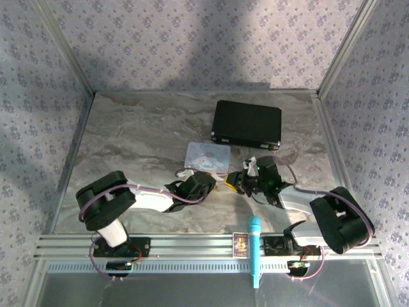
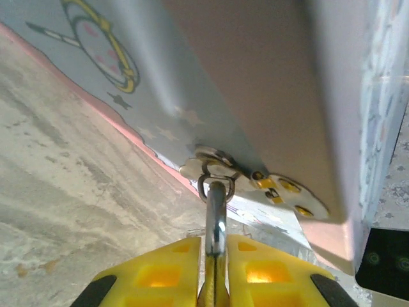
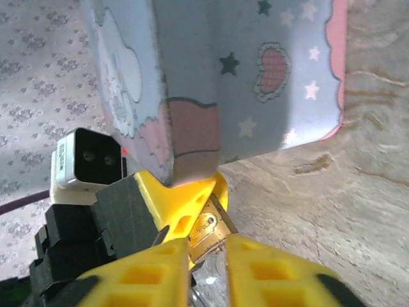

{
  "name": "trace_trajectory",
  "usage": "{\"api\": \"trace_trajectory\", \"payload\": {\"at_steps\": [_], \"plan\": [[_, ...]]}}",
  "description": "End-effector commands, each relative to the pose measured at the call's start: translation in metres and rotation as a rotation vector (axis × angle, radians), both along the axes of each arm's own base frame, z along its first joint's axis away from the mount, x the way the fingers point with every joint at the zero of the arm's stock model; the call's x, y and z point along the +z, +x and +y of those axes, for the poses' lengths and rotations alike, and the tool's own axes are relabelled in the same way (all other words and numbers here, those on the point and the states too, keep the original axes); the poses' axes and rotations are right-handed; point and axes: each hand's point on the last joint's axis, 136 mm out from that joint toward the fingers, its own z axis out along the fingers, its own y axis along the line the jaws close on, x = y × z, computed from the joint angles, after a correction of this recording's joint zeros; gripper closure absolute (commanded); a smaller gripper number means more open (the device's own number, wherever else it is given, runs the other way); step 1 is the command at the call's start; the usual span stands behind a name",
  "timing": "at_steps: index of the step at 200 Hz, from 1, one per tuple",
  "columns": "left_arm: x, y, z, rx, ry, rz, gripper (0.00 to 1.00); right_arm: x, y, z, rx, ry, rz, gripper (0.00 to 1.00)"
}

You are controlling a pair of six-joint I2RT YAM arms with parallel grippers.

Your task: Unlock the padlock with the key

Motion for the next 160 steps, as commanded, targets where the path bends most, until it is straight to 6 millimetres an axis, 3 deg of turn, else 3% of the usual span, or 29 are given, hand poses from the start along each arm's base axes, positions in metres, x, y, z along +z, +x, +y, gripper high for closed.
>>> {"api": "trace_trajectory", "payload": {"at_steps": [1,52,99,136,160], "plan": [[0.019,0.003,-0.013,-0.016,-0.059,-0.002,1.0,-0.019,-0.012,-0.006,0.012,-0.09,0.043,0.88],[0.022,0.003,-0.015,-0.017,-0.066,-0.003,1.0,-0.028,-0.023,0.016,0.081,-0.12,0.035,0.96],[0.018,-0.011,-0.028,-0.062,-0.069,0.013,1.0,-0.013,0.0,0.034,0.055,-0.067,-0.022,0.97],[0.015,-0.013,-0.028,-0.074,-0.064,0.016,1.0,-0.017,0.001,0.031,0.064,-0.122,-0.028,0.95],[0.009,-0.009,-0.013,-0.036,-0.051,0.045,1.0,-0.036,-0.013,0.011,0.08,-0.253,-0.04,0.91]]}}
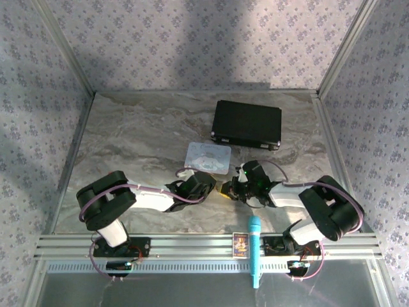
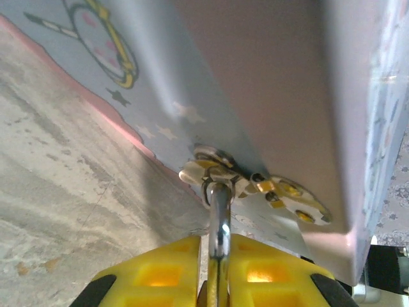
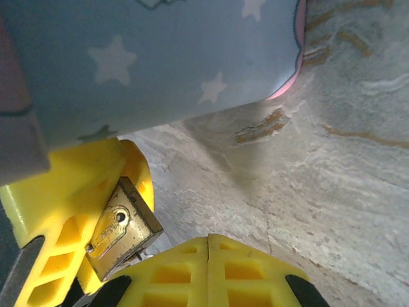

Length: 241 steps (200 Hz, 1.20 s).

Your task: Unlock the padlock with the key

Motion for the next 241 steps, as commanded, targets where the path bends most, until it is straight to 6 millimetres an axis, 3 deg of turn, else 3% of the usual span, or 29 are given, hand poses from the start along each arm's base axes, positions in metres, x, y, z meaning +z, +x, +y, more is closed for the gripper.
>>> {"api": "trace_trajectory", "payload": {"at_steps": [1,19,57,85,118,179,241], "plan": [[0.009,-0.007,-0.01,-0.032,-0.054,0.036,1.0,0.004,0.007,-0.009,0.008,-0.096,-0.103,0.9],[0.004,-0.005,0.0,-0.017,-0.028,0.064,1.0,-0.004,-0.004,-0.029,0.048,-0.223,-0.169,0.73],[0.0,-0.008,0.004,-0.025,-0.003,0.105,1.0,0.006,-0.014,-0.058,0.207,-0.502,-0.43,0.38],[-0.001,-0.011,0.0,-0.041,-0.02,0.122,1.0,0.031,-0.013,-0.048,0.297,-0.5,-0.674,0.5],[0.003,-0.013,-0.003,-0.06,-0.014,0.128,1.0,0.045,-0.012,-0.033,0.36,-0.492,-0.833,0.51],[0.008,-0.014,-0.004,-0.071,-0.022,0.128,1.0,0.043,-0.013,0.007,0.507,-0.504,-0.903,0.57],[0.01,-0.016,-0.007,-0.084,-0.032,0.132,1.0,0.043,-0.009,0.017,0.507,-0.498,-0.919,0.68]]}}
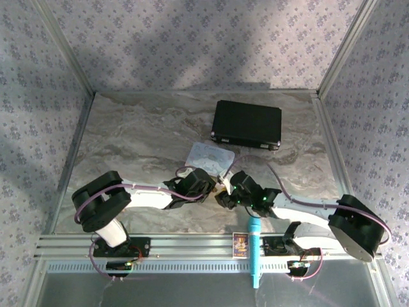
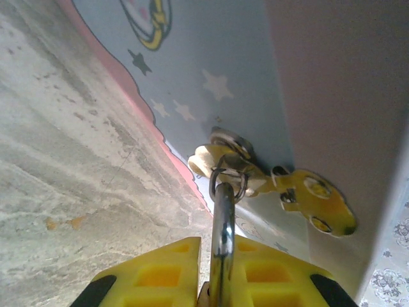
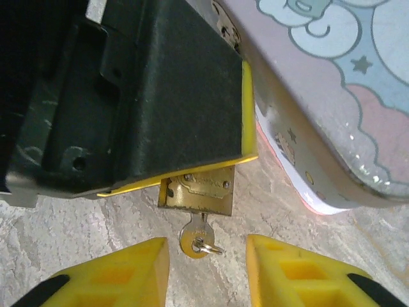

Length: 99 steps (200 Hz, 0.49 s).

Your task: Unlock the padlock with the key

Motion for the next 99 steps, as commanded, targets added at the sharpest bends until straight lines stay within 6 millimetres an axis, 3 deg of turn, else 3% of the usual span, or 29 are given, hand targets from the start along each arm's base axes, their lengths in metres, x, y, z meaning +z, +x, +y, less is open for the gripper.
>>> {"api": "trace_trajectory", "payload": {"at_steps": [1,27,49,99], "plan": [[0.012,-0.005,-0.008,-0.035,-0.035,0.018,1.0,0.013,0.009,0.01,0.007,0.016,-0.054,0.68],[0.015,-0.008,-0.012,-0.04,-0.081,0.028,1.0,0.008,0.007,0.015,0.029,0.009,-0.026,0.77],[0.018,-0.009,-0.012,-0.043,-0.087,0.025,1.0,0.005,0.007,0.017,0.028,0.013,-0.019,0.79],[0.023,-0.014,-0.011,-0.065,-0.092,0.014,1.0,0.009,0.011,0.017,0.029,0.103,0.026,0.97]]}}
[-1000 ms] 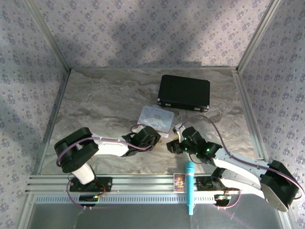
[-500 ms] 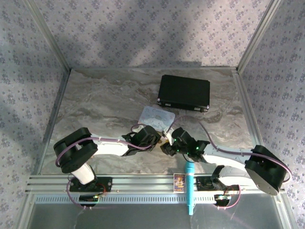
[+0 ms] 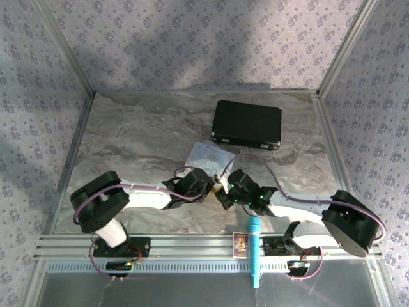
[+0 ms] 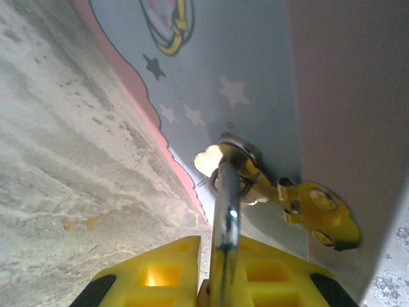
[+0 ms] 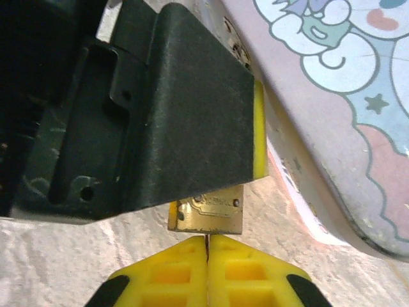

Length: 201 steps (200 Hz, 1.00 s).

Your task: Unlock the padlock with the key

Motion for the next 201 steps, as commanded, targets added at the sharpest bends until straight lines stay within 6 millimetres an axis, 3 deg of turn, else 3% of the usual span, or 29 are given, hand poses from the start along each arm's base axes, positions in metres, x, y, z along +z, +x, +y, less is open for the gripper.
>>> {"api": "trace_trajectory", "payload": {"at_steps": [1,29,70,100,128,177,201], "plan": [[0.023,-0.013,-0.015,-0.07,-0.091,0.002,1.0,0.009,0.006,0.006,0.008,0.073,0.012,0.97],[0.02,-0.016,-0.016,-0.088,-0.093,0.003,1.0,0.001,0.008,0.006,-0.006,0.149,0.127,0.98],[0.009,-0.026,-0.012,-0.119,-0.043,0.009,1.0,-0.011,0.021,-0.01,-0.122,0.159,0.187,0.94],[-0.001,-0.029,-0.007,-0.134,0.007,0.011,1.0,-0.007,0.028,-0.019,-0.2,0.141,0.164,0.72],[-0.011,-0.032,0.007,-0.136,0.11,0.0,1.0,-0.005,0.041,-0.041,-0.367,0.119,0.136,0.51],[-0.006,-0.03,0.022,-0.163,0.291,-0.063,1.0,0.01,0.052,-0.052,-0.522,0.213,0.177,0.37],[-0.016,-0.031,0.025,-0.156,0.282,-0.034,1.0,0.011,0.061,-0.058,-0.583,0.258,0.229,0.35]]}}
